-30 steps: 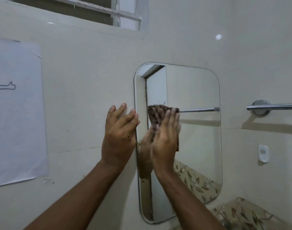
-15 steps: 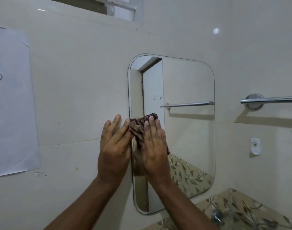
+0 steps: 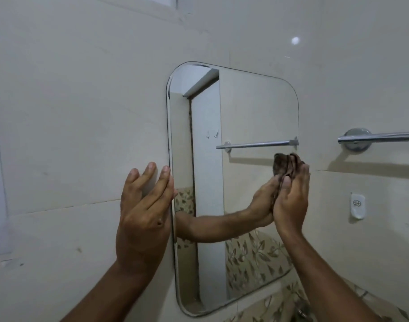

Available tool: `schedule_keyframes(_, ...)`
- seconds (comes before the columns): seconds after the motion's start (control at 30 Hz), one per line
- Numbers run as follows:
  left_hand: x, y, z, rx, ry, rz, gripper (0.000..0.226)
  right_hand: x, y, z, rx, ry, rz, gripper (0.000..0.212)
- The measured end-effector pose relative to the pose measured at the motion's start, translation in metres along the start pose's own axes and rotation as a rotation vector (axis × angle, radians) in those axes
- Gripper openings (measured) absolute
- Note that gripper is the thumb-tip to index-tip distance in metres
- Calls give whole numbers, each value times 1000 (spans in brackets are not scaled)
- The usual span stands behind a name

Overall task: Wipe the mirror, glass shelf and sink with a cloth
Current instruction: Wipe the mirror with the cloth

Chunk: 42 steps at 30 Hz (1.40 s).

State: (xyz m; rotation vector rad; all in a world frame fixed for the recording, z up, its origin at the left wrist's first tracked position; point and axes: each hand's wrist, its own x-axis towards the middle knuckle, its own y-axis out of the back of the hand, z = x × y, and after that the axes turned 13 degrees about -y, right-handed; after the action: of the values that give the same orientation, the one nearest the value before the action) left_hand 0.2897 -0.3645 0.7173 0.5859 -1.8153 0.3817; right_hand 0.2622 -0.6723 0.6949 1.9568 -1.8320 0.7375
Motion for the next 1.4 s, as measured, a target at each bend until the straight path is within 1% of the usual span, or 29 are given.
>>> schedule_keyframes(0.03,0,-1,0,-9,15,-5,34,-4,-1,3,5,-49,10,54)
schedule_keyframes(0.1,-1,-1,-1,2,-35,-22,32,-23,-3,0,6,-123,32,53)
schedule_keyframes(0.17,-2,0,-2,24,-63,-12,33,-52,-7,-12,3,-123,28,54)
schedule_keyframes(0.33,0,5,-4,-9,-39,-7,31,-129,-19,-68,48,127,-79,57)
schedule_keyframes(0.47,2,13,-2,-73,15,-50,30,-169,-23,-110,22,272,-150,58)
schedule_keyframes(0.53,2,19,5,-102,53,-88,33,-185,-22,-116,-47,391,-161,64)
schedule_keyframes(0.6,-1,24,14,-111,76,-120,33,-199,-19,-111,-124,509,-190,75)
schedule_keyframes(0.67,-7,27,22,-132,97,-128,33,-205,-15,-105,-137,543,-230,78)
schedule_keyframes(0.73,-14,29,24,-139,85,-136,34,-207,-11,-98,-122,553,-247,74)
schedule_keyframes(0.8,-24,30,21,-125,23,-170,36,-205,-9,-90,-122,574,-264,69)
schedule_keyframes(0.9,-45,29,11,-70,-90,-208,35,-200,-4,-74,-115,601,-271,53)
schedule_keyframes(1.03,-53,26,4,-3,-171,-183,35,-179,-1,-44,-142,539,-239,52)
schedule_keyframes(1.1,-51,25,7,2,-174,-159,35,-159,1,-31,-123,442,-221,60)
schedule_keyframes(1.27,-55,21,9,-6,-157,-172,38,-93,4,0,-45,181,-126,58)
schedule_keyframes(1.33,-56,20,9,-1,-154,-179,39,-67,6,17,-47,55,-86,57)
schedule_keyframes(1.4,-56,19,10,2,-155,-177,39,-49,9,34,-50,-29,-55,57)
